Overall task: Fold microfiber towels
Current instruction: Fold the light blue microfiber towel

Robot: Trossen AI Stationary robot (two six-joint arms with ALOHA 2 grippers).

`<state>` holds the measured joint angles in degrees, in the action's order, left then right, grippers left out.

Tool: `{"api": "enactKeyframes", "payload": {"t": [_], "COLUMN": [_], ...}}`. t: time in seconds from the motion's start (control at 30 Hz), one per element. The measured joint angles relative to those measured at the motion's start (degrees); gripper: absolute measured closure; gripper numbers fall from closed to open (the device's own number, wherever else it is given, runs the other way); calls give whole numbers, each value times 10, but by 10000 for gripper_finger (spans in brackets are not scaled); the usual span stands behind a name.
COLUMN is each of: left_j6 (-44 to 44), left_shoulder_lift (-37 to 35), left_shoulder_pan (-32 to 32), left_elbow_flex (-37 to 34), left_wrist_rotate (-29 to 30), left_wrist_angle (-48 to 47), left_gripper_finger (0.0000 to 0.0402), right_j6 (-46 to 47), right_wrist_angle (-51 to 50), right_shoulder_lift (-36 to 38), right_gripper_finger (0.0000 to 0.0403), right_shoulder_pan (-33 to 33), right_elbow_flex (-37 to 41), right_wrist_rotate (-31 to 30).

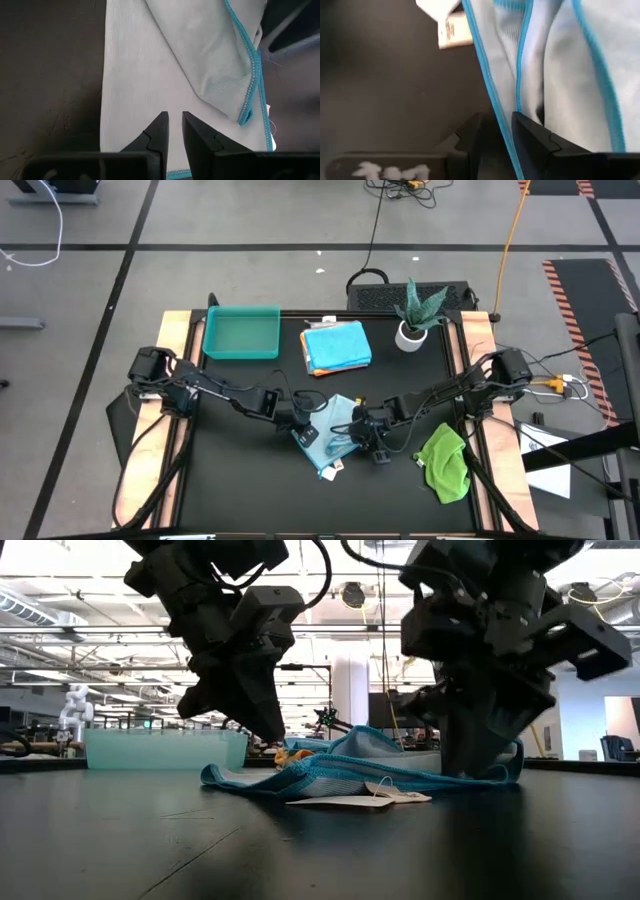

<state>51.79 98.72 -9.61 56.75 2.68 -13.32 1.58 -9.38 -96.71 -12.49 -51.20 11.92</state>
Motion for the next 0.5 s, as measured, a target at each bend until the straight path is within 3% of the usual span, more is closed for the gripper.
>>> {"api": "enactKeyframes", "payload": {"t": [0.5], "left_j6": [0], "left_shoulder_lift": [0], "left_shoulder_pan": [0], "left_elbow_flex": [0], "left_wrist_rotate": [4], "left_wrist_angle": [-1], "left_gripper_finger": [346], "right_j6": [-46], "right_wrist_angle": [10], "right_shoulder_lift": [29], "right_gripper_finger": [303], "right_shoulder_pan": [1], "right_elbow_flex": [0], "right_wrist_rotate": [-48]}}
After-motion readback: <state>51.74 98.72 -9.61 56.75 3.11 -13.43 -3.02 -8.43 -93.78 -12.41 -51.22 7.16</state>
